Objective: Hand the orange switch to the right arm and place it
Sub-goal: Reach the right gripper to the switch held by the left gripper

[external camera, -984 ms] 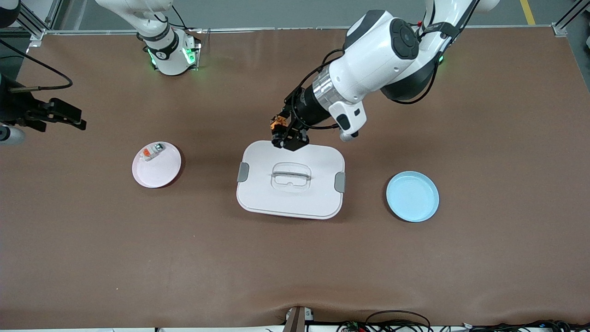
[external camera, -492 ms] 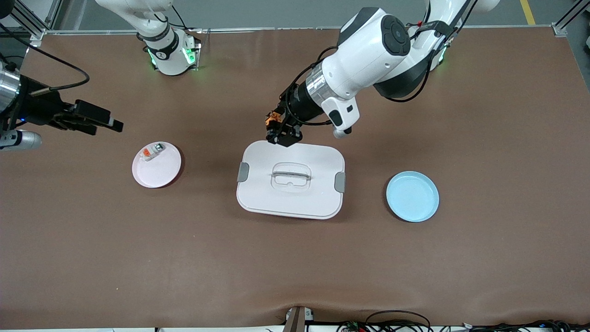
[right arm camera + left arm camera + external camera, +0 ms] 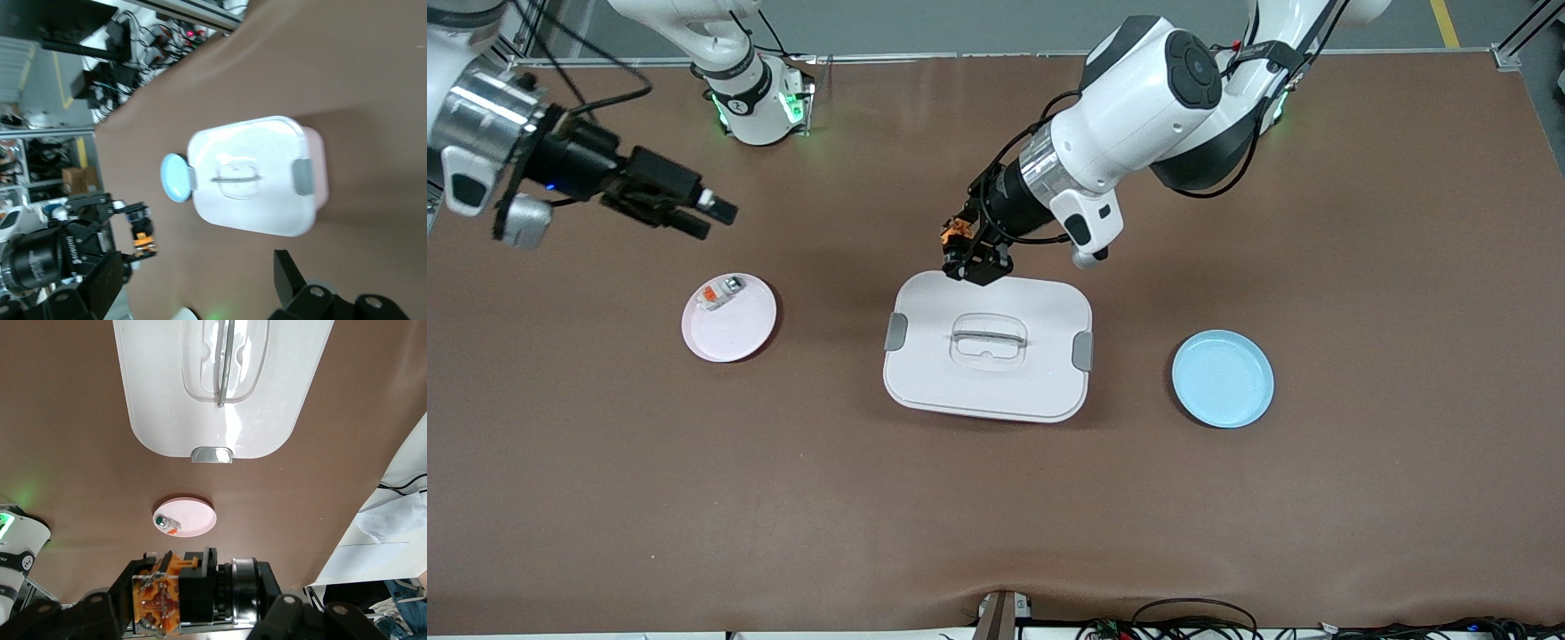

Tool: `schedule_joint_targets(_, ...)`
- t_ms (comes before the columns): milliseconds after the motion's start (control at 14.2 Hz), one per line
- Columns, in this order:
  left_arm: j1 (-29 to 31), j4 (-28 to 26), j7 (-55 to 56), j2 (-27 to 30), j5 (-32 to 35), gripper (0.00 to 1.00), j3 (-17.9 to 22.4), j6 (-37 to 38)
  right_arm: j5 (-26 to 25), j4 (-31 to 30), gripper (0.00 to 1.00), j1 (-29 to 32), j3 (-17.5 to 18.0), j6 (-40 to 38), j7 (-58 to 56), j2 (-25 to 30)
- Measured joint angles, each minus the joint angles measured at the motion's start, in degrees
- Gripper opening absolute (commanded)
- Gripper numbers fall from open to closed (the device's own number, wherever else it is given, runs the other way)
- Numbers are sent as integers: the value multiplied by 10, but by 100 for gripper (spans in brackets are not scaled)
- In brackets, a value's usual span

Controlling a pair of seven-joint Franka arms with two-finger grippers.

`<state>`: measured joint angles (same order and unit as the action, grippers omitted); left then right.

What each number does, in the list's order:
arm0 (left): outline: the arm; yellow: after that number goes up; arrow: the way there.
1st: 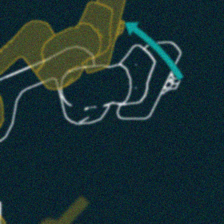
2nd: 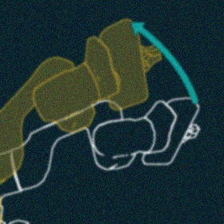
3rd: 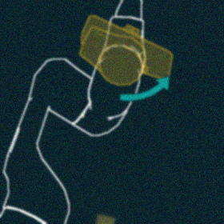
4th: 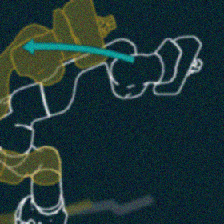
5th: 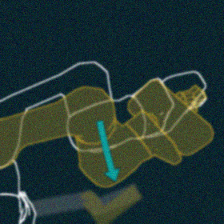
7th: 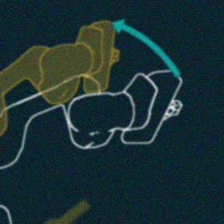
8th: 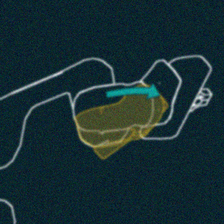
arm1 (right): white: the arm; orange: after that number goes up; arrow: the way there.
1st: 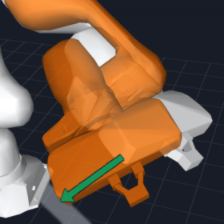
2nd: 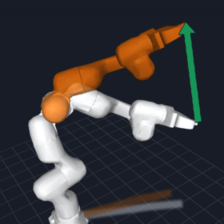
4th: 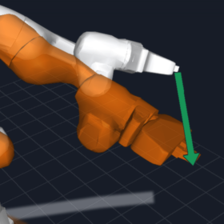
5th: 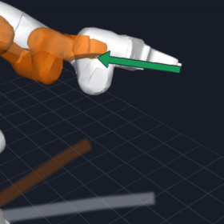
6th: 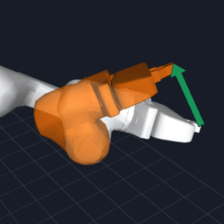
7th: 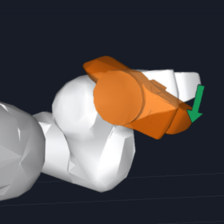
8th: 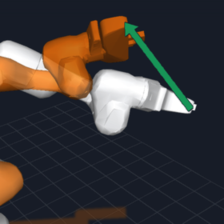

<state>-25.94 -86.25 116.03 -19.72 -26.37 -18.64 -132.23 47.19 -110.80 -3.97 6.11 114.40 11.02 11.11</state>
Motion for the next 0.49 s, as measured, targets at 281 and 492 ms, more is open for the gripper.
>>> schedule_joint_targets(281,0,0,0,-1,0,36,0,0,5,-41,100,-110,3,121,34,11)
schedule_joint_targets(492,0,0,0,-1,0,36,0,0,6,-48,100,-168,2,196,41,-14)
